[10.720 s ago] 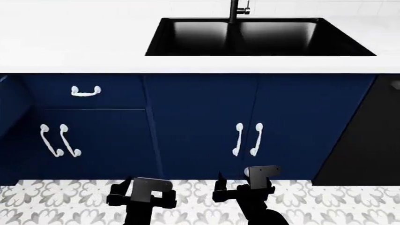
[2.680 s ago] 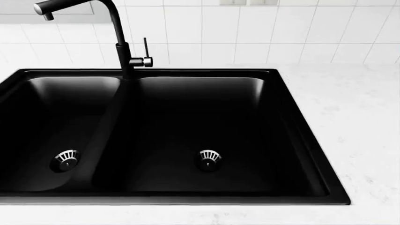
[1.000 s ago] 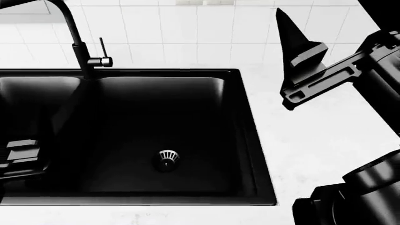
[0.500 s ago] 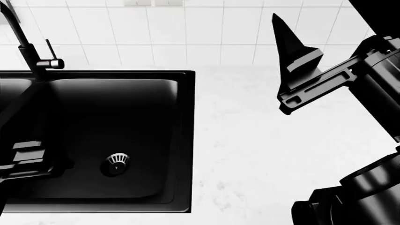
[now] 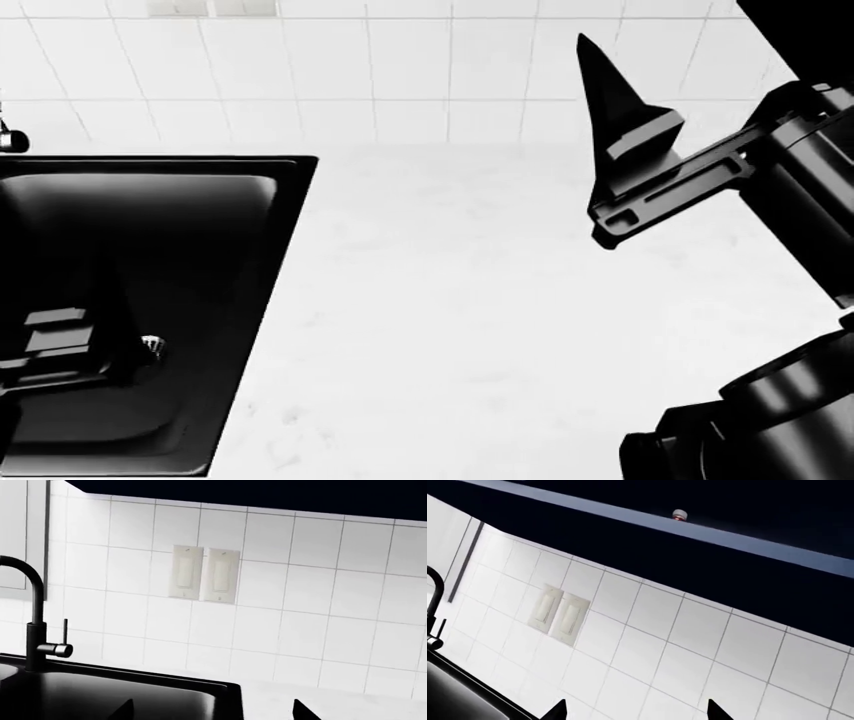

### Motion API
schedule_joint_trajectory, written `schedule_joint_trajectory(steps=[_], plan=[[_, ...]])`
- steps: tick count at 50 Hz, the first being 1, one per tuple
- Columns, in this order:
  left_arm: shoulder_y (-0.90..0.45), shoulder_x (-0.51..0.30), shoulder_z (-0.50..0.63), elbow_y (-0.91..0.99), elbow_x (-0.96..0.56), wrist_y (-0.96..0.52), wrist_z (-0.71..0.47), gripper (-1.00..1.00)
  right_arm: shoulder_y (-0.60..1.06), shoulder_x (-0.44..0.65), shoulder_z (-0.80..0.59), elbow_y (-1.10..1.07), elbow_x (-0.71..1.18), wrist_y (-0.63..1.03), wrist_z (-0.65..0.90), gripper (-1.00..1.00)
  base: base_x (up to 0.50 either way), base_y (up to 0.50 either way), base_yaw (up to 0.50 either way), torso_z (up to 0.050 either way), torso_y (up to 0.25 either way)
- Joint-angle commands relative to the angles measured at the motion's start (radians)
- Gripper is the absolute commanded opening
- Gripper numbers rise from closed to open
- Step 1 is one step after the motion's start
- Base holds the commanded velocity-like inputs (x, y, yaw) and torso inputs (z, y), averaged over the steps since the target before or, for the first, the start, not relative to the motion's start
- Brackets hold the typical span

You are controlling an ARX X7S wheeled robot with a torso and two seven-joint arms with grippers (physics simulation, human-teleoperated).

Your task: Pick and place the shaker into the drawer. Then close the cabinet.

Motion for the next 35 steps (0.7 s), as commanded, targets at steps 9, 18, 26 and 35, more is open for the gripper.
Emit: schedule_joint_trajectory(steps=[9, 18, 26, 35], plan=[[-0.018, 0.040, -0.019, -0.084, 0.005, 0.068, 0.039, 1.00, -0.005, -0.007, 0.006, 0.009, -0.010, 0.000, -0.011, 1.00, 0.05, -0.50, 0.00, 0.000, 0.000], [-0.023, 0.035, -0.012, -0.082, 0.001, 0.069, 0.033, 1.00, 0.000, -0.009, 0.004, 0.014, -0.011, 0.000, -0.011, 1.00, 0.06, -0.50, 0.00, 0.000, 0.000], [-0.025, 0.030, -0.012, -0.084, -0.005, 0.072, 0.031, 1.00, 0.004, -0.031, 0.048, 0.082, -0.041, 0.000, -0.011, 1.00, 0.03, -0.24, 0.00, 0.000, 0.000], [-0.014, 0.029, -0.024, -0.083, -0.008, 0.079, 0.035, 1.00, -0.006, -0.048, 0.092, 0.136, -0.066, 0.000, -0.011, 1.00, 0.00, 0.00, 0.00, 0.000, 0.000]])
